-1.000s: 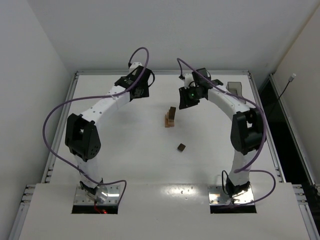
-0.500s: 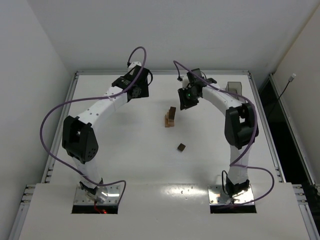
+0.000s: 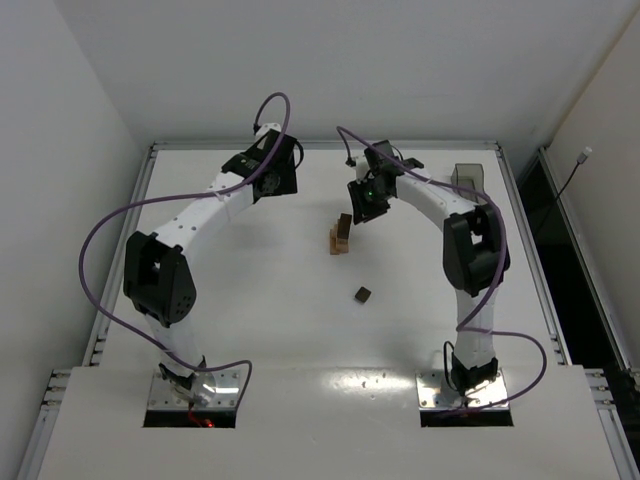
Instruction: Build the wood block tower
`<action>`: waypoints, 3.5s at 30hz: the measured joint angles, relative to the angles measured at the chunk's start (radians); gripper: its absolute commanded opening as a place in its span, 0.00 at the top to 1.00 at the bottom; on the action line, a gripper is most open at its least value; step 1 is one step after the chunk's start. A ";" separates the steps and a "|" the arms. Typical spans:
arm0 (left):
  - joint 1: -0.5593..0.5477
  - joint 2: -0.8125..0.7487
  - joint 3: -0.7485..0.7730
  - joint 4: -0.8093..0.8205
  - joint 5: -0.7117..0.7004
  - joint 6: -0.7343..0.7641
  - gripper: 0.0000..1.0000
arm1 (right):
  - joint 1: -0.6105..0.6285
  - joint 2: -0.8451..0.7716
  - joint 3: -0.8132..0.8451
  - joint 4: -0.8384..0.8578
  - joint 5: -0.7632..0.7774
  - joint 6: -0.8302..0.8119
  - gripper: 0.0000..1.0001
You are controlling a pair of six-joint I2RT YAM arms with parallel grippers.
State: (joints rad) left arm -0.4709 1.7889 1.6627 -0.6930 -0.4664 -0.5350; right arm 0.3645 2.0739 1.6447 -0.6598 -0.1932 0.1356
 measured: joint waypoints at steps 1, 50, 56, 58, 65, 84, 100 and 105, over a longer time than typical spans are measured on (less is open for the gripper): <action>0.000 0.000 0.000 0.000 0.002 0.000 0.35 | 0.000 0.003 0.000 -0.001 0.000 0.000 0.70; 0.000 0.000 0.000 0.002 0.052 0.000 0.35 | -0.001 0.020 0.026 -0.008 0.014 0.006 0.65; 0.001 0.000 -0.013 0.010 0.050 0.000 0.35 | -0.021 -0.039 -0.062 0.012 0.061 0.012 0.74; 0.003 0.000 -0.036 0.016 0.050 0.003 0.27 | -0.036 -0.101 -0.135 0.019 0.050 -0.013 0.69; 0.085 0.000 -0.118 0.018 0.123 0.034 0.08 | -0.025 -0.374 -0.439 0.012 -0.097 -0.231 0.56; 0.172 -0.051 -0.184 0.033 0.193 0.064 0.08 | 0.188 -0.597 -0.768 0.080 -0.103 -0.470 0.55; 0.214 -0.122 -0.246 0.050 0.188 0.065 0.08 | 0.414 -0.426 -0.748 0.162 0.253 -0.388 0.60; 0.230 -0.129 -0.247 0.052 0.187 0.065 0.08 | 0.428 -0.369 -0.710 0.165 0.298 -0.369 0.60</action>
State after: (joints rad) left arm -0.2409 1.6600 1.4158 -0.6411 -0.2794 -0.4702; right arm 0.7921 1.7046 0.9348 -0.4946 0.1047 -0.2329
